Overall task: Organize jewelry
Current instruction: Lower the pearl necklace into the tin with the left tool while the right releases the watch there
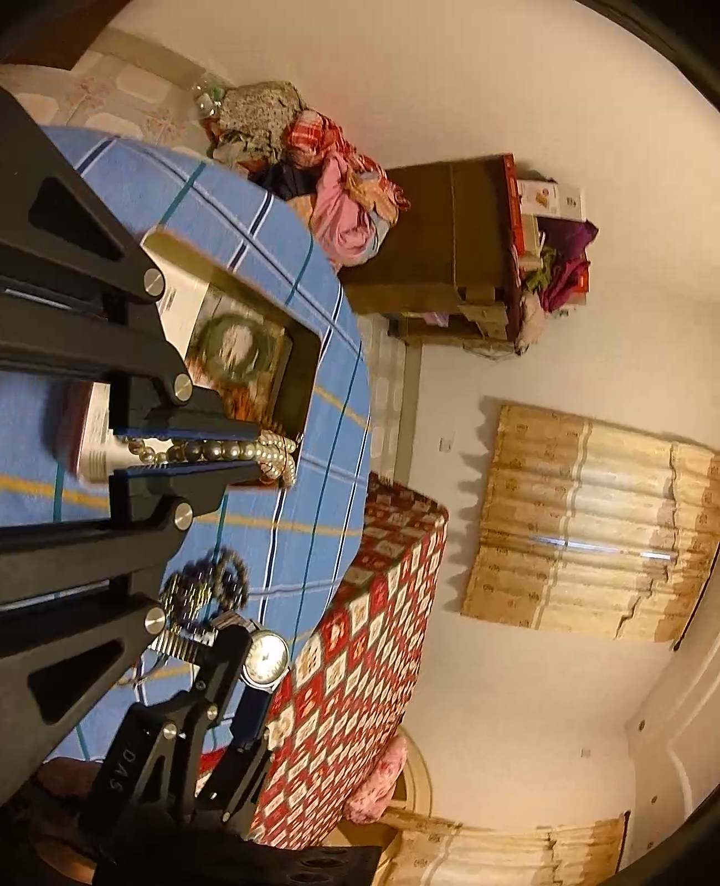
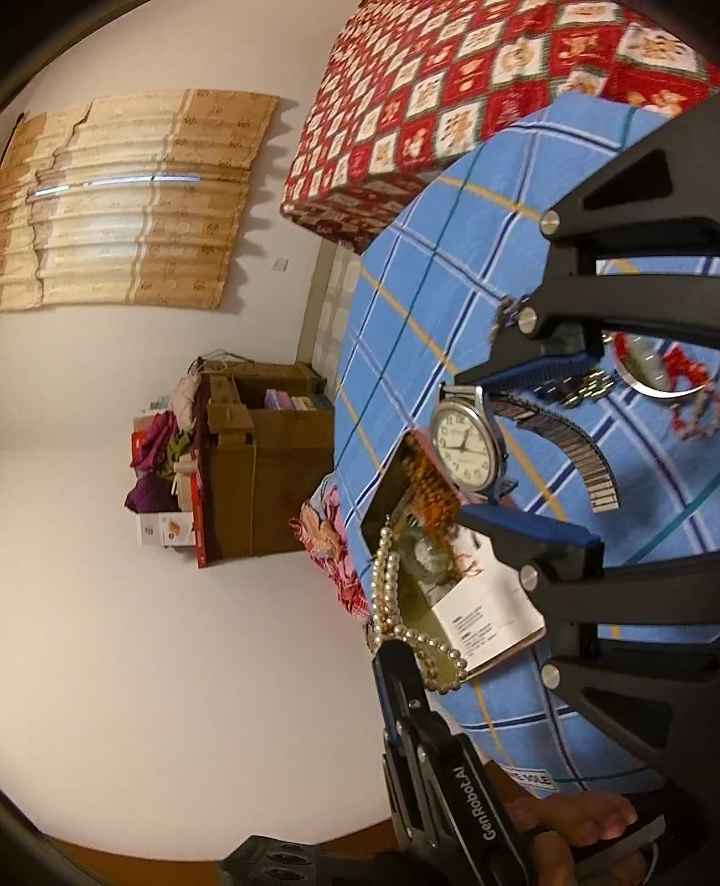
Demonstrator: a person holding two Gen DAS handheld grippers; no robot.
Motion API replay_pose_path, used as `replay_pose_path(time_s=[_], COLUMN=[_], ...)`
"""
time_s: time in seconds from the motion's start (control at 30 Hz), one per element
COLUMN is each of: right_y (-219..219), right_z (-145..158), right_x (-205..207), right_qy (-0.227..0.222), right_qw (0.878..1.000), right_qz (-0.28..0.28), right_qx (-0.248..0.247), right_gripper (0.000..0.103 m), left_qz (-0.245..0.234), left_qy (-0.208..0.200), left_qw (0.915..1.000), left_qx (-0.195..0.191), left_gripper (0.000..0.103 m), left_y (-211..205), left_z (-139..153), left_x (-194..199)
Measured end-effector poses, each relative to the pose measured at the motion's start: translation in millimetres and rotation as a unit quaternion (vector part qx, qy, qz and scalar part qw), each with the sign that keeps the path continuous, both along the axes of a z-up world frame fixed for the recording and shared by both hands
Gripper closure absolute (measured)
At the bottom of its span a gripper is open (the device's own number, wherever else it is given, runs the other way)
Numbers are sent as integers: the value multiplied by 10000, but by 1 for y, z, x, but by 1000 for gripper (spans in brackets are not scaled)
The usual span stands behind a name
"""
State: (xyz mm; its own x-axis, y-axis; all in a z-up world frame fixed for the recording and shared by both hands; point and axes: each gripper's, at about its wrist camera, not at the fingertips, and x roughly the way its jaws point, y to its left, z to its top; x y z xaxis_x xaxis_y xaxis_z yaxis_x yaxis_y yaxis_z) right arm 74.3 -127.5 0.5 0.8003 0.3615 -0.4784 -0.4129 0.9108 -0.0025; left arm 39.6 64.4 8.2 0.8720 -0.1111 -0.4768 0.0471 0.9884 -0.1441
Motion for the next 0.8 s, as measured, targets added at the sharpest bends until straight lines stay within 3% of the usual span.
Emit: replay_pose_path(time_s=[0.8], right_y=[74], right_z=[-15], right_x=[54], right_qy=[369], right_qw=[9978], right_qz=[548], right_qx=[17], right_gripper=[60], left_qz=[347], left_qy=[397], left_qw=[9982], left_qx=[292], left_gripper=[98], left_y=[41], left_z=[-26], left_x=[48])
